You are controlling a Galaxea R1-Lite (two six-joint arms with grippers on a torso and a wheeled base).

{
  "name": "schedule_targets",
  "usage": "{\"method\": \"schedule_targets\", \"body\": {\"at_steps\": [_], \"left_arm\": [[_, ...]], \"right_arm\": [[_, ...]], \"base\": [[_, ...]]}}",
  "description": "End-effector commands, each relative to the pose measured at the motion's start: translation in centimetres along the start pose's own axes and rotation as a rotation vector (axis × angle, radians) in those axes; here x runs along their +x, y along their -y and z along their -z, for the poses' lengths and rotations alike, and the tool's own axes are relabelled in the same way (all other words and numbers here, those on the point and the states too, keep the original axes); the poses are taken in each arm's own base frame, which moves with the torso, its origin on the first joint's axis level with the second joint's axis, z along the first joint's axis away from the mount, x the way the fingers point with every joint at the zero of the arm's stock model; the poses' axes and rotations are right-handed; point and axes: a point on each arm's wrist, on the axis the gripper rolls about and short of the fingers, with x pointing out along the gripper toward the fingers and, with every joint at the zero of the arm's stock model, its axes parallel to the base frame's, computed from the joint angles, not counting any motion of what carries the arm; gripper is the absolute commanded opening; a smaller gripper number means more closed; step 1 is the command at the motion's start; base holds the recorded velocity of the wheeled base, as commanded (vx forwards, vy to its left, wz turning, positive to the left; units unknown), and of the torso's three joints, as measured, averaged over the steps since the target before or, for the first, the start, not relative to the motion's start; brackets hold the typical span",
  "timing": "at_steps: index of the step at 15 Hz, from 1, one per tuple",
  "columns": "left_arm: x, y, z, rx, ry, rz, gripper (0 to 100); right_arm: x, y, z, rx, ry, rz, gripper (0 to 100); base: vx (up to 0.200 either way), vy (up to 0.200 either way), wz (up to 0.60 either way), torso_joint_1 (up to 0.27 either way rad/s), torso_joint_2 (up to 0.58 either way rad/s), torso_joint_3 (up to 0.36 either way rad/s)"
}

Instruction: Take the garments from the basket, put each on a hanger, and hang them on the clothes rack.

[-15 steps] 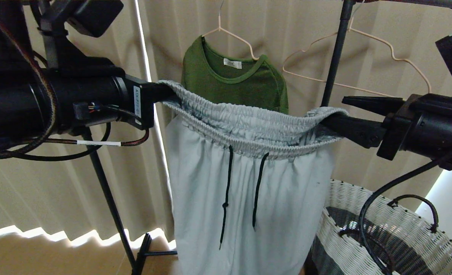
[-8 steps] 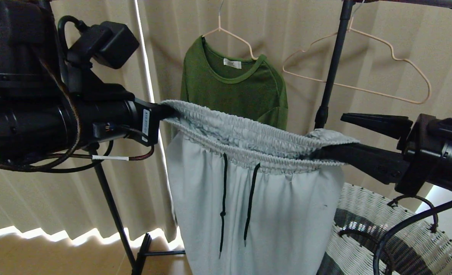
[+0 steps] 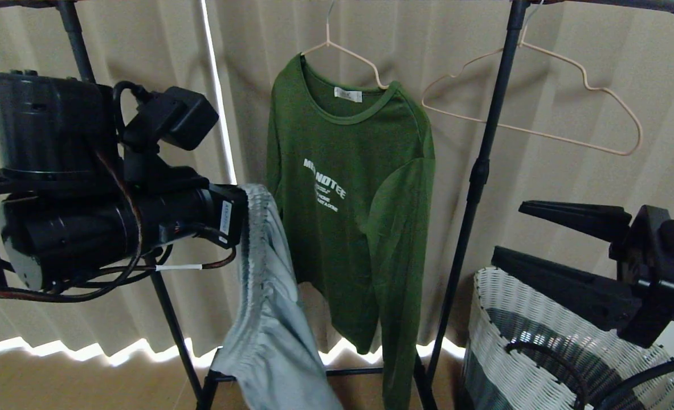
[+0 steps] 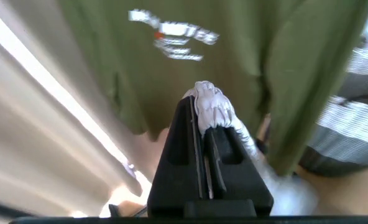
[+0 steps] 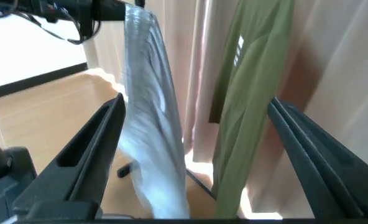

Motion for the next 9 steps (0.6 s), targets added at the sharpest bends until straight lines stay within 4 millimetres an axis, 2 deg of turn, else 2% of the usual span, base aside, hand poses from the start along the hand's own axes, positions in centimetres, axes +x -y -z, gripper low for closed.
{"method": "schedule_targets", "body": {"at_steps": [1, 3, 6, 9], "left_arm": [[-2.1, -1.2, 1.0, -0.014, -0.006, -0.075, 0], [-5.7, -2.2, 3.2, -0.026, -0.018, -0.13, 0], [-11.6, -4.0, 5.8, -0.058, 0.025, -0.292, 0], [-15.1, -5.1, 7.8, -0.097, -0.014, -0.466, 0]], "right_arm": [[-1.2, 0.8, 1.9, -0.04, -0.052, 0.087, 100], [-3.1, 1.4, 5.0, -0.147, -0.131, 0.177, 100], [-6.2, 2.5, 7.9, -0.228, -0.209, 0.383, 100], [-8.7, 1.9, 10.1, -0.218, -0.221, 0.479, 100]], "base": [[0.0, 0.0, 0.0, 0.0, 0.0, 0.0], [0.0, 0.0, 0.0, 0.0, 0.0, 0.0], [0.0, 0.0, 0.0, 0.0, 0.0, 0.0], [0.0, 0.0, 0.0, 0.0, 0.0, 0.0]]}}
